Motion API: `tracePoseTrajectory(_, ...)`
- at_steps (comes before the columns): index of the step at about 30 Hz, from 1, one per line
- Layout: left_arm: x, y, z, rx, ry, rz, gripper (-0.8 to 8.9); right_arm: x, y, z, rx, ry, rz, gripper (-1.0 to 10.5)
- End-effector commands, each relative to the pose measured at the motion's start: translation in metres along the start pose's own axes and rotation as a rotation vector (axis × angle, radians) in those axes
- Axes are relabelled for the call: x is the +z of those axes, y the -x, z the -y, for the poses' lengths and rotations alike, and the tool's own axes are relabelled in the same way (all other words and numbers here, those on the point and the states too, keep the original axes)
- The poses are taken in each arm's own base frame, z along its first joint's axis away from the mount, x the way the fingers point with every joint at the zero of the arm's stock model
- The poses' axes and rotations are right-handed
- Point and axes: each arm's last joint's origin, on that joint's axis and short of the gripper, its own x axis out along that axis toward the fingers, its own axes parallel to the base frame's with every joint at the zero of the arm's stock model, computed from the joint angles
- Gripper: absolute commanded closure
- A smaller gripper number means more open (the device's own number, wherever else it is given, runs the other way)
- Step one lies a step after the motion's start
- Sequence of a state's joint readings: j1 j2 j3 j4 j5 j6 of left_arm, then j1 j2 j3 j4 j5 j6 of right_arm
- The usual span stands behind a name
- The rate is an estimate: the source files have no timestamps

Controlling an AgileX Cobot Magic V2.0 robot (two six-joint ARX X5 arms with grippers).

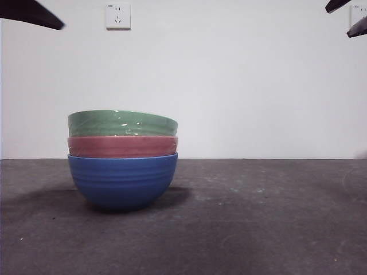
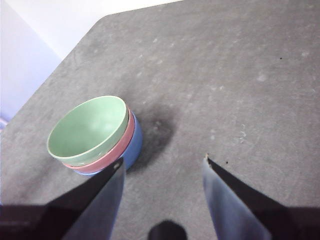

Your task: Pick up the green bowl on the top,put the green bowl on the left,pick up the red bowl in the middle,put the red bowl on the right

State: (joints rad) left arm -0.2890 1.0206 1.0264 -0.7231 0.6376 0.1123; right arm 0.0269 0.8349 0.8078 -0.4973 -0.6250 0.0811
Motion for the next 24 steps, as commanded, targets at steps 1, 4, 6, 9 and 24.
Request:
tracePoseTrajectory(1,0.008,-0.016,0.006,0.011,-0.128,-0.075,4.36,0.001,0.000,-0.001,0.003,0.012,0.005,6.9)
tracePoseTrajectory(4,0.017,-0.035,0.010,0.083,-0.213,-0.182,4.36,0.001,0.000,-0.001,0.004,0.012,0.004,6.9)
tracePoseTrajectory(6,0.020,-0.048,0.012,0.115,-0.261,-0.247,4.36,0.001,0.000,-0.001,0.003,0.010,0.002,6.9)
tracePoseTrajectory(9,0.023,-0.071,0.012,0.143,-0.323,-0.337,4.36,0.001,0.000,-0.001,0.003,0.010,0.001,6.9)
tracePoseTrajectory(24,0.010,-0.126,-0.004,0.135,-0.414,-0.527,6.06,0.000,0.000,0.000,0.001,0.005,-0.006,6.9)
